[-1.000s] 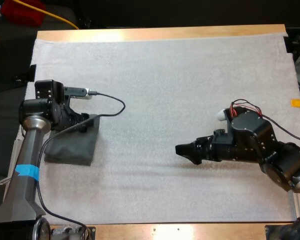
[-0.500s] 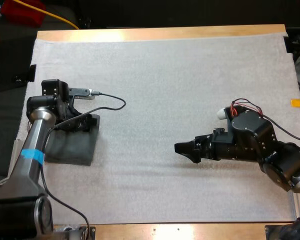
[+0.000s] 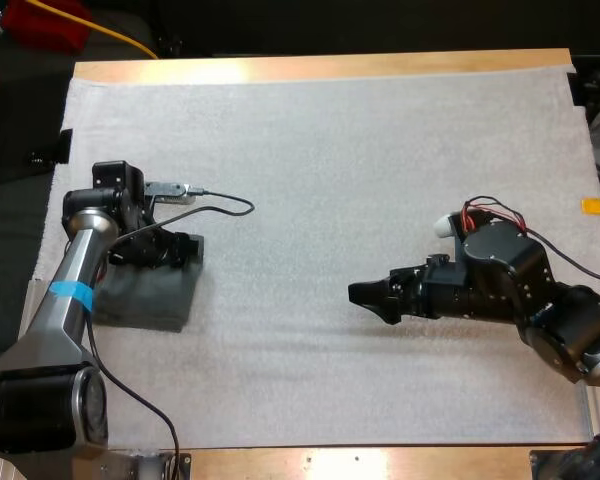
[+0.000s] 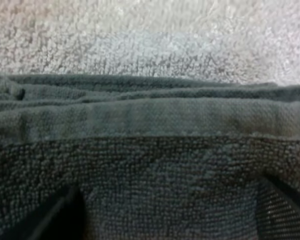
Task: Pick towel from pile, fold and stack
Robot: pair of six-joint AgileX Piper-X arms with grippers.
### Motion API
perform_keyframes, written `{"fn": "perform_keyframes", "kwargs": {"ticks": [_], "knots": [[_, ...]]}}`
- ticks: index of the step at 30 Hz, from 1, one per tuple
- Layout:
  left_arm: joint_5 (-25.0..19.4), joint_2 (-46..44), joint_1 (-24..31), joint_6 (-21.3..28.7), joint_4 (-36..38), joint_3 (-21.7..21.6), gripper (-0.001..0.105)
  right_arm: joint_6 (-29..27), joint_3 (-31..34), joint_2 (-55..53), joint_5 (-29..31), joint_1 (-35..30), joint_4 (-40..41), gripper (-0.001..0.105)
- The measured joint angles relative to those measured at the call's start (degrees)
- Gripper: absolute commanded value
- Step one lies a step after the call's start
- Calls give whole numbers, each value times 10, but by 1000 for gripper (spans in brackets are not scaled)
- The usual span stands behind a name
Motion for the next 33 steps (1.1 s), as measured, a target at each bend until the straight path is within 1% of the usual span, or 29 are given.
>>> {"fn": "perform_keyframes", "kwargs": {"ticks": [3, 8, 14, 18, 21, 27, 30, 33], "knots": [[2, -17, 0, 0, 0, 0, 69, 0, 0, 0, 0, 0, 0, 82], [-2, -76, 0, 0, 19, 0, 69, 0, 0, 0, 0, 0, -1, 82], [-16, -124, 0, 0, 90, 0, 69, 0, 0, 0, 0, 0, -1, 82], [-16, -128, 0, -2, 110, 4, 69, 0, 0, 0, 0, 0, -1, 82], [-16, -128, 0, -4, 107, 25, 69, 0, 0, 0, 0, 0, -1, 82], [-16, -128, 0, -16, 70, 99, 69, 0, 0, 0, 0, 0, -1, 82], [-16, -128, 0, -17, 54, 117, 69, 0, 0, 0, 0, 0, -1, 82], [-16, -128, 0, -17, 44, 124, 69, 0, 0, 0, 0, 0, -1, 82]]}}
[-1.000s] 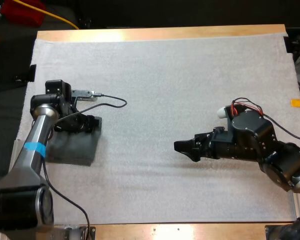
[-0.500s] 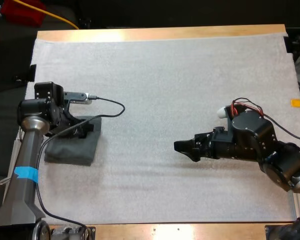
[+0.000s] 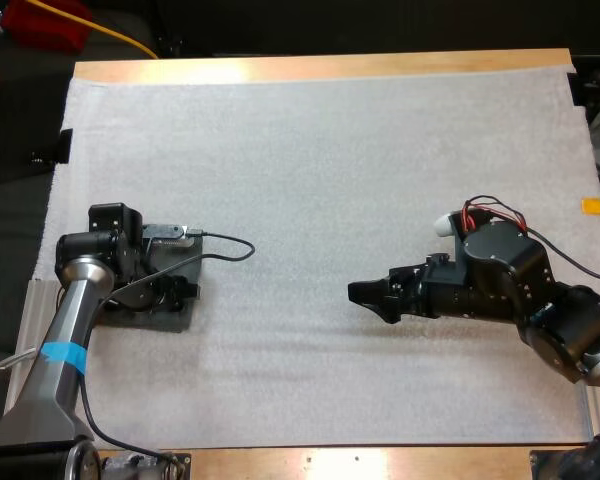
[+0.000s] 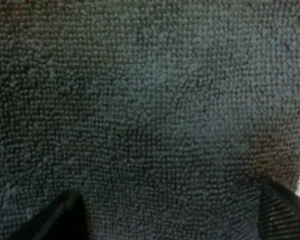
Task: Pick towel from pile, fold and stack
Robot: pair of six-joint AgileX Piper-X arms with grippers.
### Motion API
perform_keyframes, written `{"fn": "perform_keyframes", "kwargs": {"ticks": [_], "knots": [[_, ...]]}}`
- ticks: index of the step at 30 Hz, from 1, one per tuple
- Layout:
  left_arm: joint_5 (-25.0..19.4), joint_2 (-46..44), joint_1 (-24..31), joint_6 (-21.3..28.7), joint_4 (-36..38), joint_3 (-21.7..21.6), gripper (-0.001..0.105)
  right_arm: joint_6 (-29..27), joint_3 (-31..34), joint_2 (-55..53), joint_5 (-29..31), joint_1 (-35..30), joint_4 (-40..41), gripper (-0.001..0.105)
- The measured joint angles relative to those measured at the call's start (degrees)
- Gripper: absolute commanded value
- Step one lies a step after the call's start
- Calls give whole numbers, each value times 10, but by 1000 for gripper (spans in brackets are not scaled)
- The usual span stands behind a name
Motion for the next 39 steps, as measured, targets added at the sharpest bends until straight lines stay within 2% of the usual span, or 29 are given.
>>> {"fn": "perform_keyframes", "kwargs": {"ticks": [6, 16, 22, 26, 30, 34, 39], "knots": [[0, 0, 0, 0, 12, -14, 69, 0, 0, 0, 0, 0, 0, 82], [12, -3, 0, 0, 65, -125, 69, 0, 0, 0, 0, 0, 0, 82], [40, -49, 0, 0, 63, -134, 69, -6, 0, 0, 16, -5, 3, 82], [64, -81, 0, 0, 62, -134, 69, -20, 0, 0, 26, -47, 21, 82], [73, -108, 0, 0, 62, -134, 69, -61, 0, 0, 26, -110, 59, 82], [73, -133, 0, 0, 78, -134, 69, -130, 0, 0, 31, -166, 105, 82], [78, -157, 0, 0, 92, -134, 69, -217, 0, 0, 119, -202, 179, 82]]}}
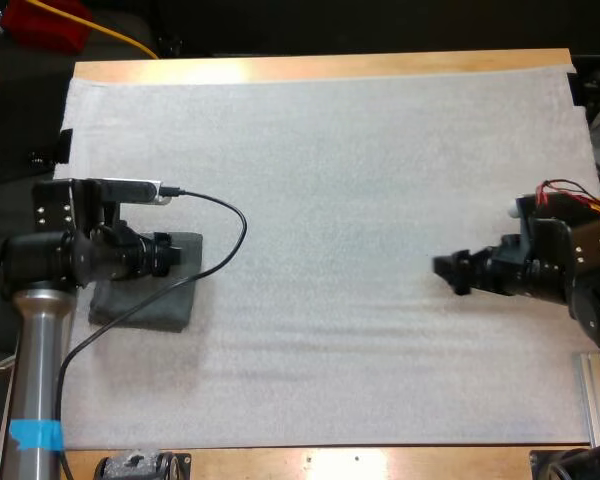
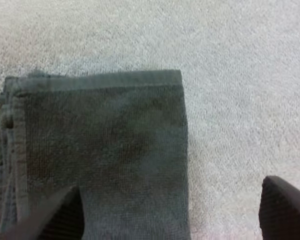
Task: Pick towel from pile, fold and stack
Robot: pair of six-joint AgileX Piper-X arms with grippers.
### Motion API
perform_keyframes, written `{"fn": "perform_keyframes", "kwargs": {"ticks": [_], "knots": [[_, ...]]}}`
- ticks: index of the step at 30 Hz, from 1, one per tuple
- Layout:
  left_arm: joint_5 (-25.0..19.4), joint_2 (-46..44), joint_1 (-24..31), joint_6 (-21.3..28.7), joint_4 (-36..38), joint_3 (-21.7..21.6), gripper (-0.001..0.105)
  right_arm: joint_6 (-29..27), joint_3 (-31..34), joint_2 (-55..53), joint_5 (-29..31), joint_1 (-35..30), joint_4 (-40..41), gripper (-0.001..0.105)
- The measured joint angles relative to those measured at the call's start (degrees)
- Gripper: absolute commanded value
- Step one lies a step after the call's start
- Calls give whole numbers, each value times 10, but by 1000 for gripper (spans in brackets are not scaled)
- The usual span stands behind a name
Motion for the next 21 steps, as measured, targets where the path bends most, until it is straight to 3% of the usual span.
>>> {"fn": "perform_keyframes", "kwargs": {"ticks": [5, 8, 15, 21], "knots": [[14, -21, 0, 0, 11, 0, 69, -54, 0, 0, 118, -6, 57, 82], [16, -35, 0, 0, 21, 0, 69, -67, 0, 0, 144, -9, 63, 82], [24, -74, -1, -1, 30, 0, 69, -66, 0, -3, 117, -75, 66, 82], [25, -108, -35, -1, 30, 0, 69, -66, 0, -27, 78, -148, 68, 82]]}}
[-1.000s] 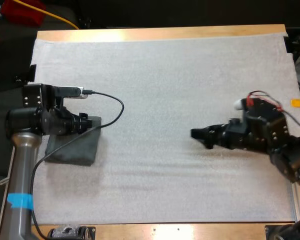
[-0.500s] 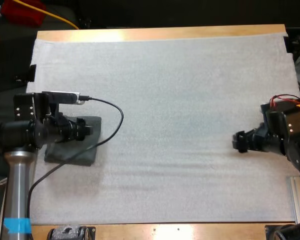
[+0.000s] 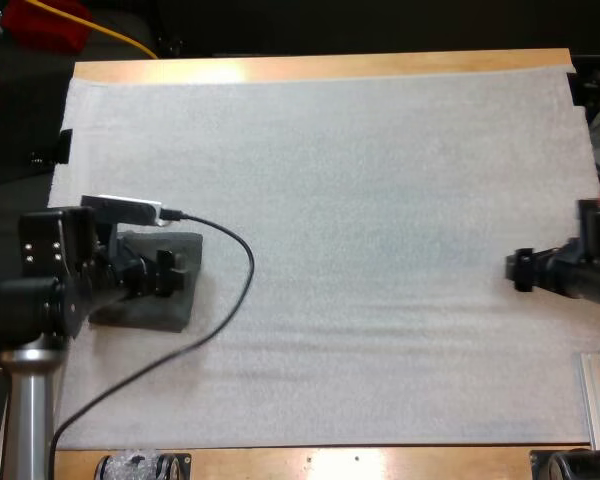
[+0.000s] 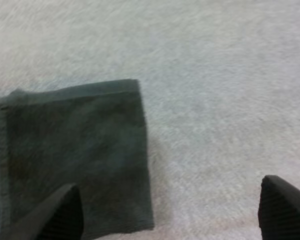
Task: Pick towel from pile, fold and stack
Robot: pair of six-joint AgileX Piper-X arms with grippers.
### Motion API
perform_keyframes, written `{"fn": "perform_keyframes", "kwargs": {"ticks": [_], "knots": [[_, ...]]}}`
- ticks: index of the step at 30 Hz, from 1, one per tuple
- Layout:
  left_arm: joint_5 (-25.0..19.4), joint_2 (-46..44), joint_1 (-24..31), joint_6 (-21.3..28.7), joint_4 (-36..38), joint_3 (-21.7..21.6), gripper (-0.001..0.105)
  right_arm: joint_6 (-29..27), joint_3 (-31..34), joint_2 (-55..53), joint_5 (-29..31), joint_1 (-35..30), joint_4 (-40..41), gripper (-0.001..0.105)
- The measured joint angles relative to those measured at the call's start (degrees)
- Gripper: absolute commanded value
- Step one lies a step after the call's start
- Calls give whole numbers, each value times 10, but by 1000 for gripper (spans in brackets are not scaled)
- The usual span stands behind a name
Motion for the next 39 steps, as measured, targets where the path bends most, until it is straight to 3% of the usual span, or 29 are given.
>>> {"fn": "perform_keyframes", "kwargs": {"ticks": [11, 24, 39], "knots": [[0, -108, -19, 0, 0, 0, 69, -8, 0, -158, -5, -18, 10, 82], [0, -302, -19, 0, 13, 1, 69, -16, 0, -365, -5, -18, 71, 82], [0, -531, -19, 5, 107, 64, 69, -8, 0, -513, -5, -18, 156, 82]]}}
